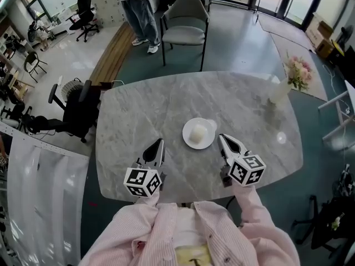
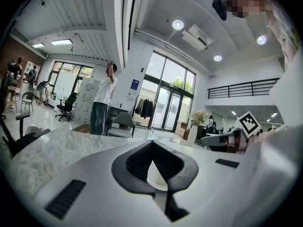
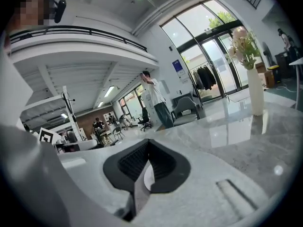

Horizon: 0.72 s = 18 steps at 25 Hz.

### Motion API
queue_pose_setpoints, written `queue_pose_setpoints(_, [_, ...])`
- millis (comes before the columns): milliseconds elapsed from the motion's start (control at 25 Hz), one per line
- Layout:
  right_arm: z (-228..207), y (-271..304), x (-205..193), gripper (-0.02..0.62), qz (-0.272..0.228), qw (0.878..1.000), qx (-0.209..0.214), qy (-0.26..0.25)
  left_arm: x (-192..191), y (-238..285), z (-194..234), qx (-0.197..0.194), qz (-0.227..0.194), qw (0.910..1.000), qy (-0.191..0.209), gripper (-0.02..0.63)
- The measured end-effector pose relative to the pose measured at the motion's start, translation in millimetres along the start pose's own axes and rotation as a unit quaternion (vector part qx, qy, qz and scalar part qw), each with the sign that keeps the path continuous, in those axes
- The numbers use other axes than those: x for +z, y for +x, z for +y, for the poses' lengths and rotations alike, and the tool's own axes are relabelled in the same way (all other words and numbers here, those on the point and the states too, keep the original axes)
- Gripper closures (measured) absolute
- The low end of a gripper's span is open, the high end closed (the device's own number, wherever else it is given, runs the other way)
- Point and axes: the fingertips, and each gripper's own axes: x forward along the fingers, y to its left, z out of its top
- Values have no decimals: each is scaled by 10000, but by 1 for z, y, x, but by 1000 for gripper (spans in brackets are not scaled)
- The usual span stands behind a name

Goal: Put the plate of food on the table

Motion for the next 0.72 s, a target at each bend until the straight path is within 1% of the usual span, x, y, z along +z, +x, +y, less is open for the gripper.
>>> queue_pose_setpoints(120, [2, -5, 10, 589, -277, 9996, -13, -96, 7, -3, 3, 60, -88, 9999, 127, 611])
queue_pose_setpoints(280, [1, -8, 17, 591, -508, 9986, -17, -167, 13, -4, 4, 111, -186, 9996, 200, 611])
queue_pose_setpoints(720, [2, -9, 28, 591, -718, 9971, -44, -231, 18, -5, 11, 230, -252, 9991, 245, 611])
